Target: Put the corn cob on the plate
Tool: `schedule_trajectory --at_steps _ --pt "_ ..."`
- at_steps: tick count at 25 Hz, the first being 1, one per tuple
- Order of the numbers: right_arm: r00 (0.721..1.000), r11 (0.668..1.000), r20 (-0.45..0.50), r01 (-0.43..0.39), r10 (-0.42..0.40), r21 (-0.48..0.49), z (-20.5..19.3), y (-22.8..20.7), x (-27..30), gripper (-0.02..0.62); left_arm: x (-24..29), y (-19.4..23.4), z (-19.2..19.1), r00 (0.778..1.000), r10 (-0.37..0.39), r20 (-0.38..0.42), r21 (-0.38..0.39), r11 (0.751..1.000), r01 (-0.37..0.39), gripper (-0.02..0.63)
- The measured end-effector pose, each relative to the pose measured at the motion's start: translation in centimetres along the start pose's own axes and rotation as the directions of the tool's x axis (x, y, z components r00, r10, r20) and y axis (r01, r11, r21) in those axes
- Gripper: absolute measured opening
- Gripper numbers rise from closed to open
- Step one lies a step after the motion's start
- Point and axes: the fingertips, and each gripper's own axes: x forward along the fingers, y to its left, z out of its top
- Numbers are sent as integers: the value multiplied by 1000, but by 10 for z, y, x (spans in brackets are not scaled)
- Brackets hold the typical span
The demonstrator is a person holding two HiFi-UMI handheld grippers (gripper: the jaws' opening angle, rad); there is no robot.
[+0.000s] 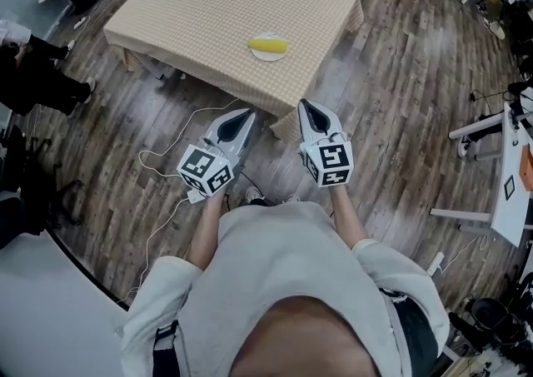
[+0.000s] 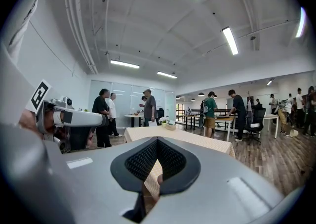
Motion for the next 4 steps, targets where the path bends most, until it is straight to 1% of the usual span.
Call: schedule_trajectory --at_steps 4 --pt "1000 1000 -2 4 -4 -1 0 -1 3 -5 2 2 0 1000 -2 3 1 1000 2 8"
